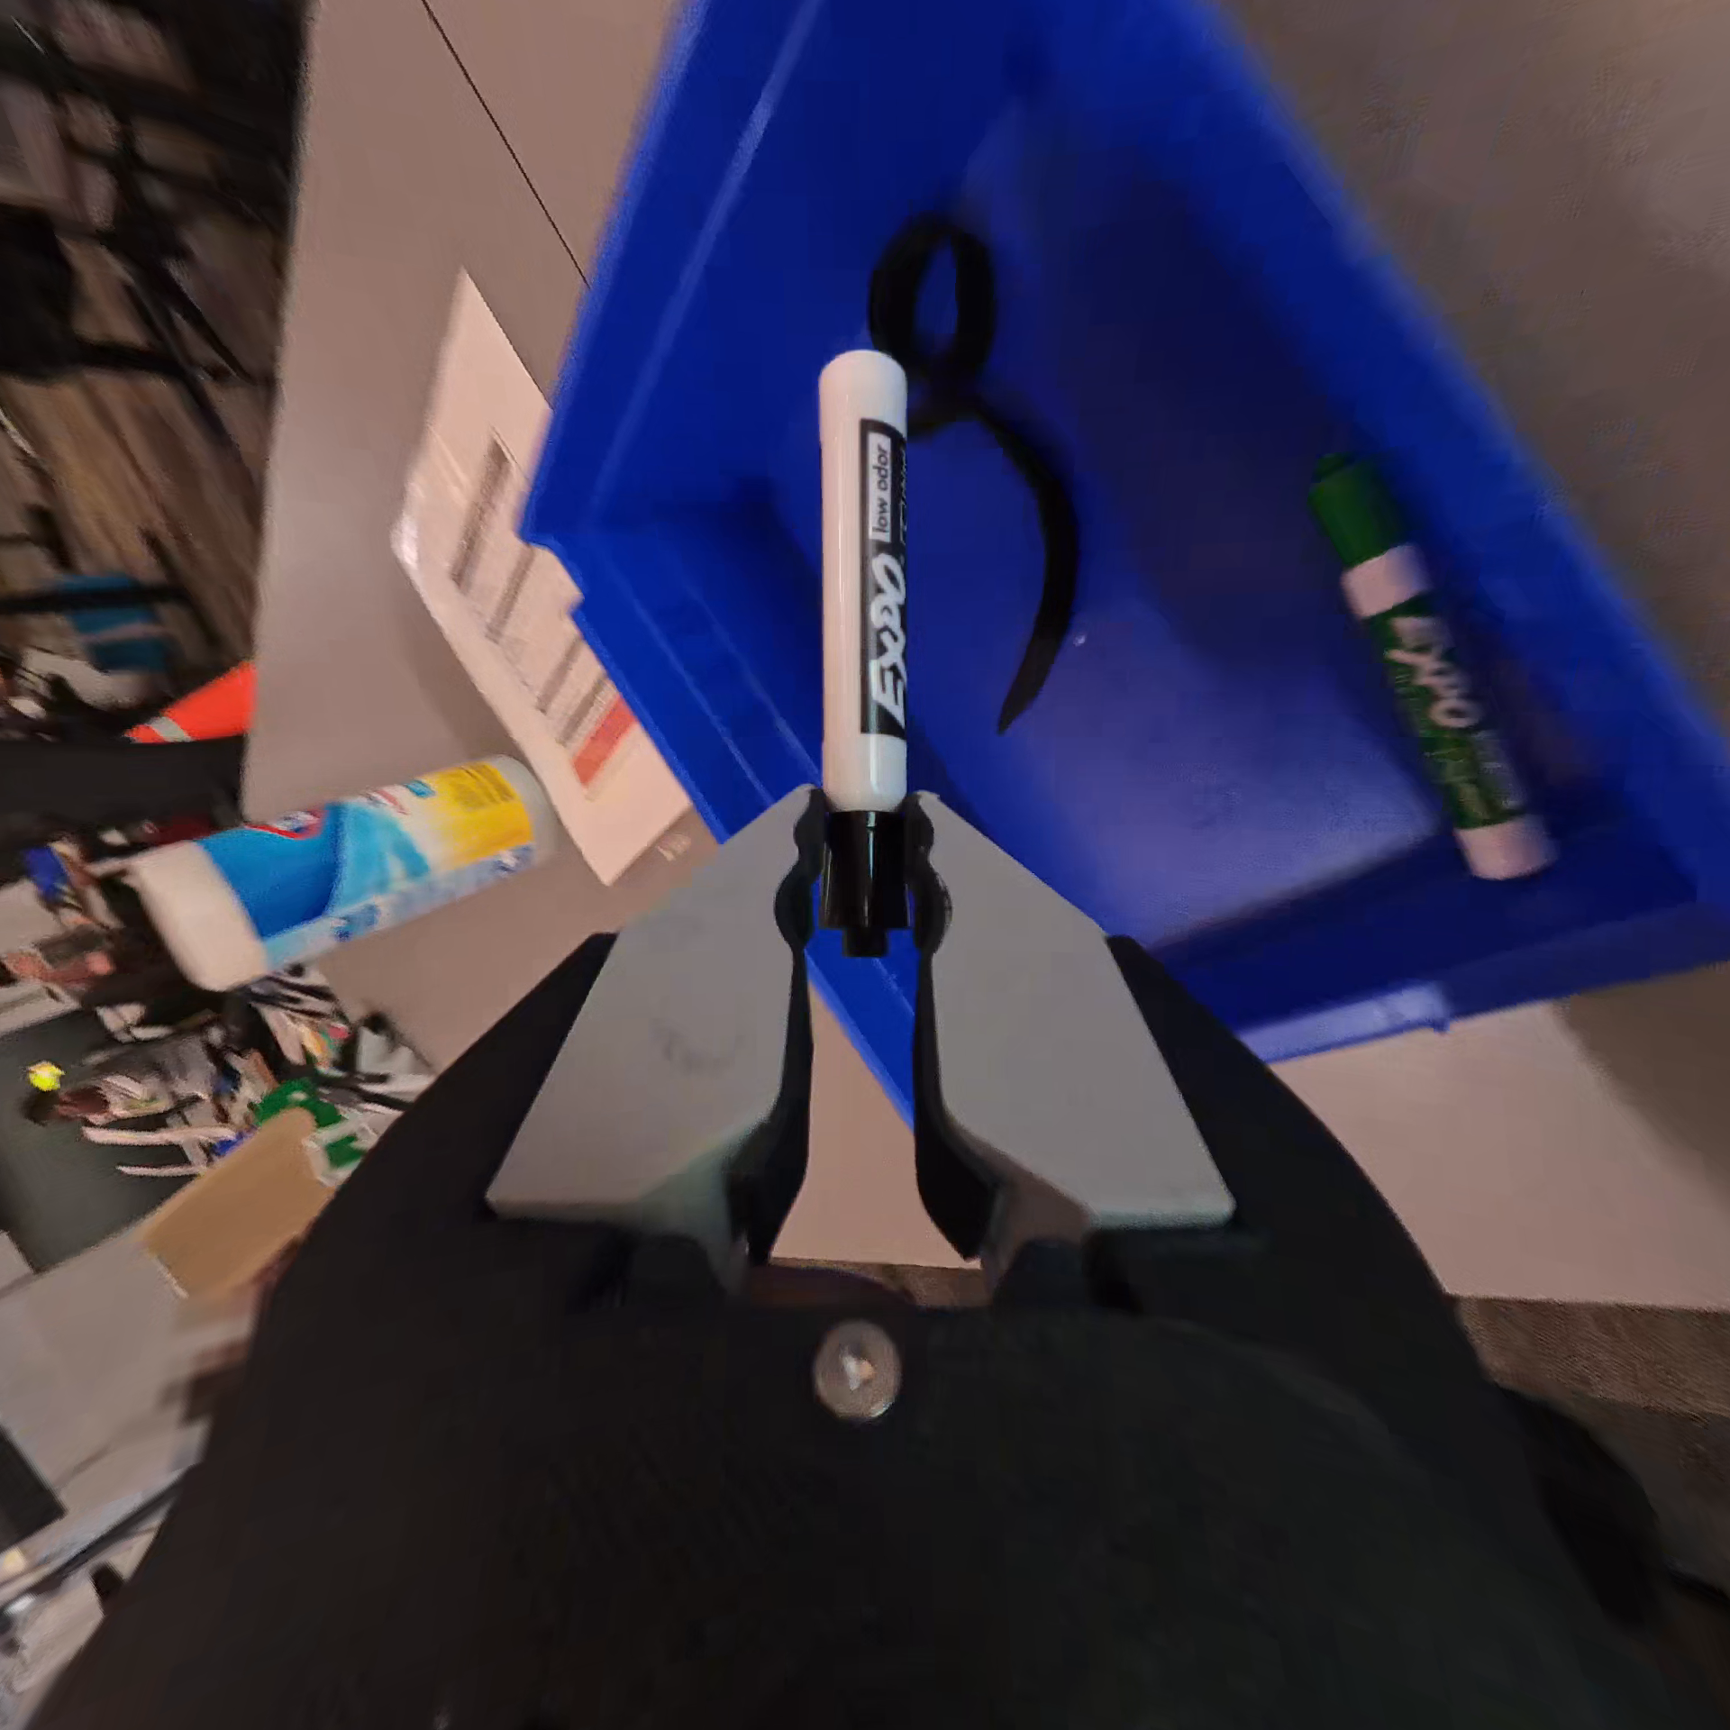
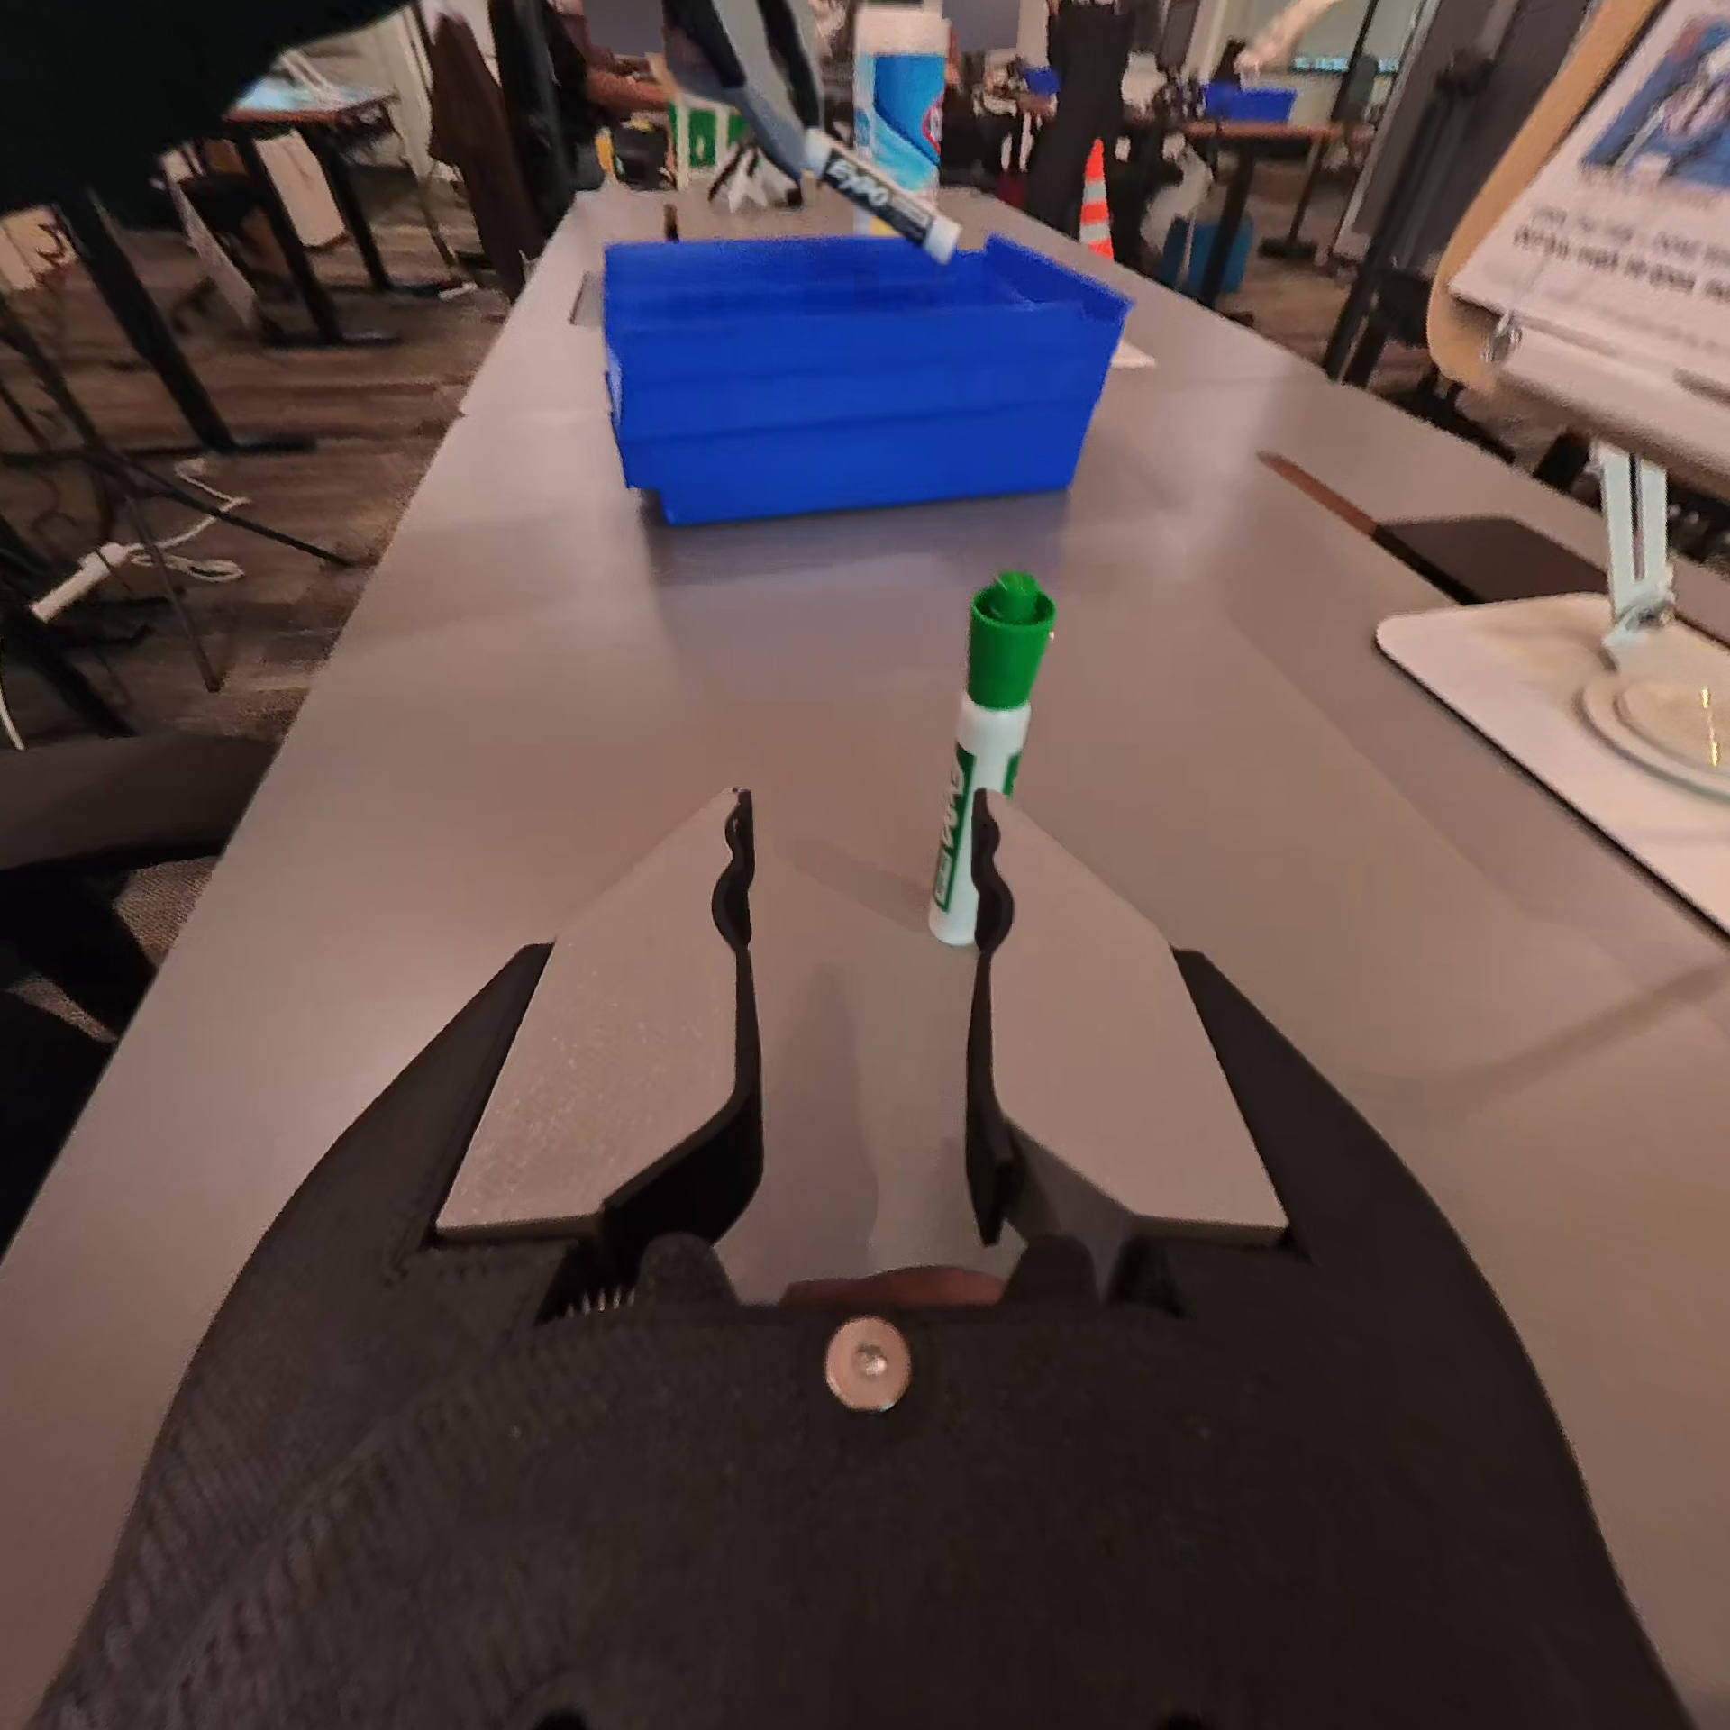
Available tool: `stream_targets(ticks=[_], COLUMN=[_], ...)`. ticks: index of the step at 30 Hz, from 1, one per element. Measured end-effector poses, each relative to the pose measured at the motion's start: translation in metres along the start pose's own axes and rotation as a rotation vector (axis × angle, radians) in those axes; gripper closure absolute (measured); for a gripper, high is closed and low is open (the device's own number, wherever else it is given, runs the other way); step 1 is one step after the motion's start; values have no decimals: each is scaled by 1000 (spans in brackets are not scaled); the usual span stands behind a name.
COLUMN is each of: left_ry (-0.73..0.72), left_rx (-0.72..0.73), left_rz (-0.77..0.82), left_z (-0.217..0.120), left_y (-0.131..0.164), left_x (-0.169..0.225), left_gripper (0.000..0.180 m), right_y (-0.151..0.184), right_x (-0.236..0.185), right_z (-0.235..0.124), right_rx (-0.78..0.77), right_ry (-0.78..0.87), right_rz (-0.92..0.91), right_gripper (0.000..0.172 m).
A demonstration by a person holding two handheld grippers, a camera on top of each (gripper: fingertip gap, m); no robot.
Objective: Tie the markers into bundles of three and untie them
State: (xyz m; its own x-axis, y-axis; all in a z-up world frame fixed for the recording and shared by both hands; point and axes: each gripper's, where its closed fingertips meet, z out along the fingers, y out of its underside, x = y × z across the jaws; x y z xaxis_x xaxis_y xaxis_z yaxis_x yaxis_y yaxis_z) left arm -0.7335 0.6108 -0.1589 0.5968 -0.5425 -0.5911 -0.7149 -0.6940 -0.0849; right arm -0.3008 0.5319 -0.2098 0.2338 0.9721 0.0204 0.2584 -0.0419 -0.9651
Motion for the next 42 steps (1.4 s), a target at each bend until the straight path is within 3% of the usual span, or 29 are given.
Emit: stream_targets(ticks=[6,12,16,20,21,22,23,27,30,36,42], left_ry=[21,204,329,377,382,382,385,360,347,514,732], left_rx=[147,224,210,198,201,207,211,260,393,568,746], left_rz=[194,544,742,868,884,894,901,858,695,363,194], left_z=[-106,-185,-209,-216,-217,-218,-219,-218,-221,-202,-198], left_y=[-62,-106,-119,-133,-138,-143,-147,-160,-177,-177,-195], left_x=[45,165,244,296,304,310,314,312,292,264,286], left_gripper=[166,166,166,166,166,166,166,166,164,164,162], right_y=[-23,-54,-58,-38,-31,-23,-17,-23,-37,-54,-63], right_x=[-26,-56,-80,-96,-97,-99,-97,-82,-64,-39,-35], right_z=[-9,-19,-10,10,14,17,18,9,-5,-26,-33], right_rx=[54,149,147,44,10,-28,-55,-8,83,195,281], right_ry=[-28,-90,-147,-171,-170,-188,-173,-132,-115,-57,-75], right_rz=[-151,-170,-160,-202,-205,-215,-219,-196,-110,-38,2], right_gripper=[129,135,127,126,132,153,155,156,156,156,156])
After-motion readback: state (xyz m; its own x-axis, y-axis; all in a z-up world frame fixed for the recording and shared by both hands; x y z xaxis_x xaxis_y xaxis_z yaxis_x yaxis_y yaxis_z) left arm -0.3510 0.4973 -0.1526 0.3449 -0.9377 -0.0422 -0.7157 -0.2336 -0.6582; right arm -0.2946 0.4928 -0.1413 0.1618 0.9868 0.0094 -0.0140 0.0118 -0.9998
